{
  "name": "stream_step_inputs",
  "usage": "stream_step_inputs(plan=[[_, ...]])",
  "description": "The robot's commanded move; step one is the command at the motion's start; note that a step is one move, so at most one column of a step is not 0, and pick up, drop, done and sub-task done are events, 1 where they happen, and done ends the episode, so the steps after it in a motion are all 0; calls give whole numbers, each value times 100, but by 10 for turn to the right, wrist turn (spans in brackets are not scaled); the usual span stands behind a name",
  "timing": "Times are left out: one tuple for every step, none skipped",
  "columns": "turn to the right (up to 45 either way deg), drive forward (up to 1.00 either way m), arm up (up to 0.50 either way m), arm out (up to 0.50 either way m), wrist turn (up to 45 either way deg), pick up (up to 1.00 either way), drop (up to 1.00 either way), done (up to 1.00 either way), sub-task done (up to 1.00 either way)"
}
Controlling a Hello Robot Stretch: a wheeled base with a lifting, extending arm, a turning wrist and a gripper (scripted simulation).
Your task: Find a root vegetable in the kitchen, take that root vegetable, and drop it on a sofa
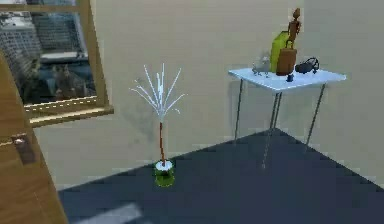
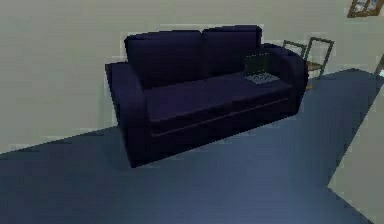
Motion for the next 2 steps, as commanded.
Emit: stream_step_inputs(plan=[[-450,0,0,0,0,0,0,0,0],[-450,0,0,0,0,0,0,0,0]])
